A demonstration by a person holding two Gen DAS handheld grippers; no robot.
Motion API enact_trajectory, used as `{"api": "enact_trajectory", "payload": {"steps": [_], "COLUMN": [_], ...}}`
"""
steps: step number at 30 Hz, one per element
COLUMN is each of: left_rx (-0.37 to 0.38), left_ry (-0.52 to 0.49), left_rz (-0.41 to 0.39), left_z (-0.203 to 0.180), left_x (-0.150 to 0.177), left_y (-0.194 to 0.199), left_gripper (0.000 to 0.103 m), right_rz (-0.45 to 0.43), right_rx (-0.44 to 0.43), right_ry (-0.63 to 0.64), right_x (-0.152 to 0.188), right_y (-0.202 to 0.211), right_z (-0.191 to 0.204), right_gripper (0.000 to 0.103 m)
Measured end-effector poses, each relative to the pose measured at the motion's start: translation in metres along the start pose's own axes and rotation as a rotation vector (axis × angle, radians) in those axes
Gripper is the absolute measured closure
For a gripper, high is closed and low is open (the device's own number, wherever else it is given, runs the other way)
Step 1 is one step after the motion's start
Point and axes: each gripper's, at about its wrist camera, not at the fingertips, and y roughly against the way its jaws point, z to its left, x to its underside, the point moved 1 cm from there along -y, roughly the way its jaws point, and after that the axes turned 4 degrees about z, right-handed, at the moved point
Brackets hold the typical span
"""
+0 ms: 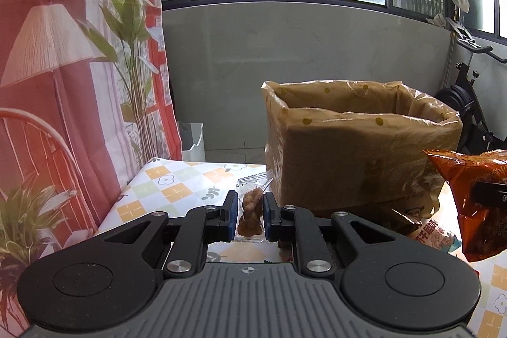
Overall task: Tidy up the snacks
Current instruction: 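Lift nut packet with left tool while right tool grasps and lifts orange chip bag, then carry both packets over the lined box and open both tools to drop them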
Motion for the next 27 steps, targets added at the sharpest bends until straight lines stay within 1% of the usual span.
{"api": "enact_trajectory", "payload": {"steps": [4,10,12,16,22,24,27], "left_rx": [0.012,0.032,0.034,0.039,0.078,0.086,0.098], "left_ry": [-0.009,-0.021,-0.028,-0.048,-0.034,-0.032,-0.034], "left_rz": [-0.03,-0.054,-0.065,-0.096,-0.122,-0.114,-0.096], "left_z": [-0.004,-0.013,-0.017,-0.027,-0.041,-0.047,-0.056], "left_x": [-0.01,-0.028,-0.037,-0.061,-0.108,-0.121,-0.137], "left_y": [0.005,0.001,-0.003,-0.014,-0.047,-0.062,-0.089], "left_gripper": [0.085,0.085,0.085,0.085,0.085,0.085,0.085], "right_rz": [-0.042,-0.083,-0.086,-0.123,-0.18,-0.189,-0.196], "right_rx": [0.0,-0.011,-0.015,-0.01,0.028,0.05,0.081], "right_ry": [0.033,0.057,0.065,0.089,0.152,0.18,0.262], "right_x": [-0.014,-0.04,-0.052,-0.078,-0.113,-0.121,-0.127], "right_y": [0.005,0.003,-0.001,-0.011,-0.041,-0.056,-0.081], "right_z": [0.003,0.002,-0.001,-0.004,-0.01,-0.012,-0.009], "right_gripper": [0.034,0.034,0.034,0.034,0.034,0.034,0.034]}}
